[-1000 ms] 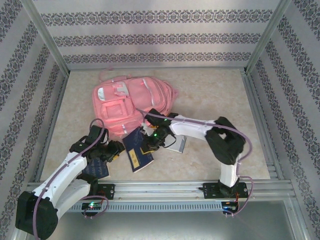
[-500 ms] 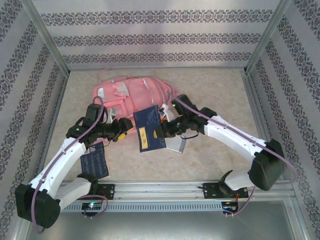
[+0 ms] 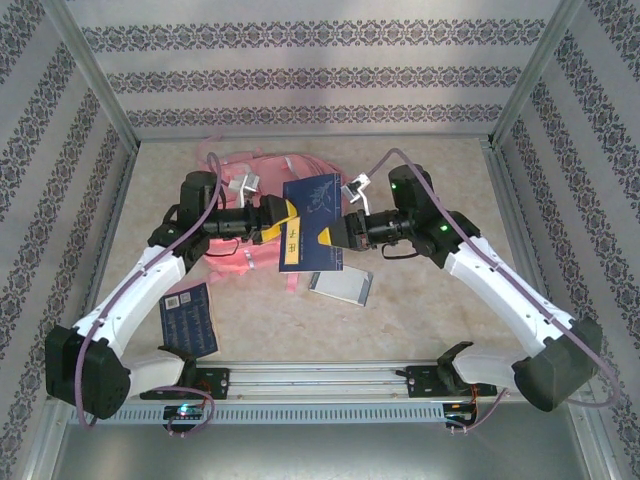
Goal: Pack the student bag
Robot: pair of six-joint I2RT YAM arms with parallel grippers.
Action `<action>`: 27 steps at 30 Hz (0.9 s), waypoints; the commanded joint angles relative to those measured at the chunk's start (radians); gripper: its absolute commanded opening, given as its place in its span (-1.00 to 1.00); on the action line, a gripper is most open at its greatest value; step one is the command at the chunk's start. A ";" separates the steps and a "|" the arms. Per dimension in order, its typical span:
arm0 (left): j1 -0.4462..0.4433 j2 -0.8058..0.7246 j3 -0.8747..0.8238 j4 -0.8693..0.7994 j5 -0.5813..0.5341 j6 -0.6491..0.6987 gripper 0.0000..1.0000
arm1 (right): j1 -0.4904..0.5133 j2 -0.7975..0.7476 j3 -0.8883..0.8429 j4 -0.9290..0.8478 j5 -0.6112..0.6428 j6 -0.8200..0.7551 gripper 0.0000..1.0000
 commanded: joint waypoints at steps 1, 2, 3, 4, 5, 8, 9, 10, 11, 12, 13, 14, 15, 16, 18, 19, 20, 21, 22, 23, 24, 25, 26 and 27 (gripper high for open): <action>-0.020 0.014 -0.005 0.257 0.091 -0.125 0.58 | -0.015 -0.052 -0.018 0.150 -0.108 0.103 -1.00; -0.026 0.017 -0.005 0.299 0.100 -0.149 0.56 | -0.020 -0.061 -0.023 0.164 -0.110 0.118 -1.00; -0.032 0.021 -0.003 0.328 0.107 -0.168 0.52 | -0.028 -0.071 -0.027 0.168 -0.108 0.126 -1.00; -0.036 0.024 0.001 0.347 0.115 -0.177 0.49 | -0.035 -0.076 -0.031 0.163 -0.105 0.126 -1.00; -0.041 0.028 0.006 0.369 0.121 -0.189 0.41 | -0.047 -0.082 -0.037 0.154 -0.099 0.123 -1.00; -0.048 0.036 -0.001 0.477 0.132 -0.254 0.12 | -0.080 -0.101 -0.065 0.158 -0.079 0.136 -1.00; -0.048 0.040 -0.006 0.526 0.134 -0.283 0.00 | -0.088 -0.106 -0.073 0.155 -0.072 0.139 -1.00; -0.050 0.044 -0.012 0.567 0.134 -0.311 -0.10 | -0.092 -0.108 -0.077 0.144 -0.067 0.135 -1.00; -0.050 0.049 -0.016 0.609 0.133 -0.338 -0.21 | -0.097 -0.111 -0.083 0.142 -0.068 0.135 -1.00; -0.055 0.052 -0.018 0.644 0.136 -0.357 -0.29 | -0.099 -0.114 -0.086 0.140 -0.067 0.136 -1.00; -0.059 0.056 -0.016 0.661 0.139 -0.364 -0.36 | -0.100 -0.115 -0.090 0.137 -0.066 0.134 -1.00; -0.075 0.059 -0.009 0.667 0.148 -0.363 -0.45 | -0.104 -0.118 -0.093 0.132 -0.064 0.134 -1.00; -0.090 0.065 0.008 0.669 0.159 -0.358 -0.57 | -0.107 -0.119 -0.094 0.126 -0.061 0.131 -1.00; -0.105 0.072 0.020 0.670 0.172 -0.356 -0.65 | -0.112 -0.121 -0.096 0.119 -0.056 0.128 -1.00; -0.126 0.079 0.031 0.667 0.185 -0.351 -0.89 | -0.124 -0.130 -0.103 0.110 -0.038 0.125 -1.00; -0.128 0.080 0.028 0.669 0.185 -0.351 -0.99 | -0.128 -0.135 -0.104 0.112 -0.034 0.128 -1.00; -0.128 0.077 0.021 0.668 0.180 -0.349 -1.00 | -0.132 -0.139 -0.103 0.108 -0.025 0.129 -1.00; -0.128 0.072 0.018 0.651 0.175 -0.336 -1.00 | -0.134 -0.143 -0.099 0.098 -0.017 0.125 -1.00; -0.128 0.070 0.019 0.629 0.168 -0.322 -1.00 | -0.138 -0.145 -0.098 0.093 -0.010 0.125 -1.00; -0.128 0.063 0.022 0.610 0.155 -0.306 -1.00 | -0.140 -0.149 -0.095 0.091 -0.003 0.126 -1.00; -0.126 0.056 0.024 0.596 0.137 -0.294 -1.00 | -0.144 -0.153 -0.093 0.083 0.015 0.126 -0.85; -0.126 0.050 0.026 0.583 0.110 -0.283 -1.00 | -0.145 -0.158 -0.093 0.069 0.042 0.122 -0.69; -0.126 0.043 0.030 0.573 0.074 -0.274 -1.00 | -0.146 -0.166 -0.094 0.059 0.076 0.122 -0.58; -0.125 0.040 0.031 0.569 0.032 -0.272 -1.00 | -0.147 -0.178 -0.102 0.072 0.109 0.140 -0.46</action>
